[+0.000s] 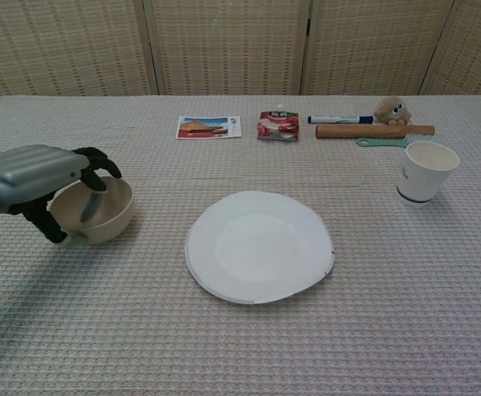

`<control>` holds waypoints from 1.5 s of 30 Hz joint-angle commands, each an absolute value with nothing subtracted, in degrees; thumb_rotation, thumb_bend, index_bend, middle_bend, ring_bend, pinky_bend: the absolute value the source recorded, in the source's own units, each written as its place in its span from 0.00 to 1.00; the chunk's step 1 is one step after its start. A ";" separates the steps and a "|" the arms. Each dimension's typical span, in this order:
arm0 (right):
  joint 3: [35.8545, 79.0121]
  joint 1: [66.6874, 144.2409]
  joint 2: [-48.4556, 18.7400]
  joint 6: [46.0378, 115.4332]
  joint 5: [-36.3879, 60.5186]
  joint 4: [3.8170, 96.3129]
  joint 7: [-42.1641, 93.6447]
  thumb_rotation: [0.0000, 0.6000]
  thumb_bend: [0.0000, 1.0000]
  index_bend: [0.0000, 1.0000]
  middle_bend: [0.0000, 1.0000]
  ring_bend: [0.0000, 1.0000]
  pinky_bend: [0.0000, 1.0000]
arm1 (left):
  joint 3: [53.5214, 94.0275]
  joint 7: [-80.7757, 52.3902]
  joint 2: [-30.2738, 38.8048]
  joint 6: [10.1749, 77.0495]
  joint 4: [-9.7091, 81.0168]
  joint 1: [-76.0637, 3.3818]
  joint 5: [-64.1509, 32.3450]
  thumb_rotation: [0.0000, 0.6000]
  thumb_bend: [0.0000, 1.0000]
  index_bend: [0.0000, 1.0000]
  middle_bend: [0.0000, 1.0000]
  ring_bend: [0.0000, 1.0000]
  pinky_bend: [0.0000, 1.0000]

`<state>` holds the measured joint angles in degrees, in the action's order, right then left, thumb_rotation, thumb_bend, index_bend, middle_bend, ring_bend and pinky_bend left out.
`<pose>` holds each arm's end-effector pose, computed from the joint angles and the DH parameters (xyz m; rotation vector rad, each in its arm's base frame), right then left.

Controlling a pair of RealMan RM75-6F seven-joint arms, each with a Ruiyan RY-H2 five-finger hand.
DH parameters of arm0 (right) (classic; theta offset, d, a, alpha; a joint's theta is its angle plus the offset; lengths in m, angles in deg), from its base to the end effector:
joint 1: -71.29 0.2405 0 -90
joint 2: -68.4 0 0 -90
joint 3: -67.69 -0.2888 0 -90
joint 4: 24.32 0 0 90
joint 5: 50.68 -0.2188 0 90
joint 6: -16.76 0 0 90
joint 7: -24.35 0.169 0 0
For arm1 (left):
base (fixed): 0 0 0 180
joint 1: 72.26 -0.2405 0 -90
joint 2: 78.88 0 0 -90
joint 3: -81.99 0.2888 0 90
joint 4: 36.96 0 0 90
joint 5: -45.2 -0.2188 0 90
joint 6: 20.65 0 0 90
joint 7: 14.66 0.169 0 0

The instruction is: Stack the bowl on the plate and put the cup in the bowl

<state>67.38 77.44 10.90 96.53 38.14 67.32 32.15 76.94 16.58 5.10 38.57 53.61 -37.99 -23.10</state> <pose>-0.3535 -0.2067 0.1846 1.4929 -0.9806 0.8544 -0.2135 0.3407 -0.0150 -1.9185 -0.7753 -0.7361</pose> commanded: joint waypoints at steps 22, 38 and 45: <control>67.34 77.47 10.72 96.45 37.86 67.44 31.55 1.00 0.23 0.00 0.00 0.00 0.00 | 78.03 15.84 4.60 39.14 54.25 -38.07 -22.17 1.00 0.29 0.63 0.19 0.00 0.19; 67.37 77.57 10.64 96.37 37.95 67.39 31.52 1.00 0.23 0.00 0.00 0.00 0.00 | 78.34 16.55 4.69 39.79 54.39 -37.96 -21.70 1.00 0.37 0.65 0.20 0.00 0.19; 67.41 77.58 10.66 96.49 38.16 67.43 31.59 1.00 0.23 0.00 0.00 0.00 0.00 | 78.20 17.78 3.95 40.95 56.05 -38.01 -21.72 1.00 0.37 0.65 0.20 0.00 0.19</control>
<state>67.40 77.59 10.65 96.47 38.13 67.42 31.58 78.24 17.71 4.03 40.86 55.96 -38.00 -21.76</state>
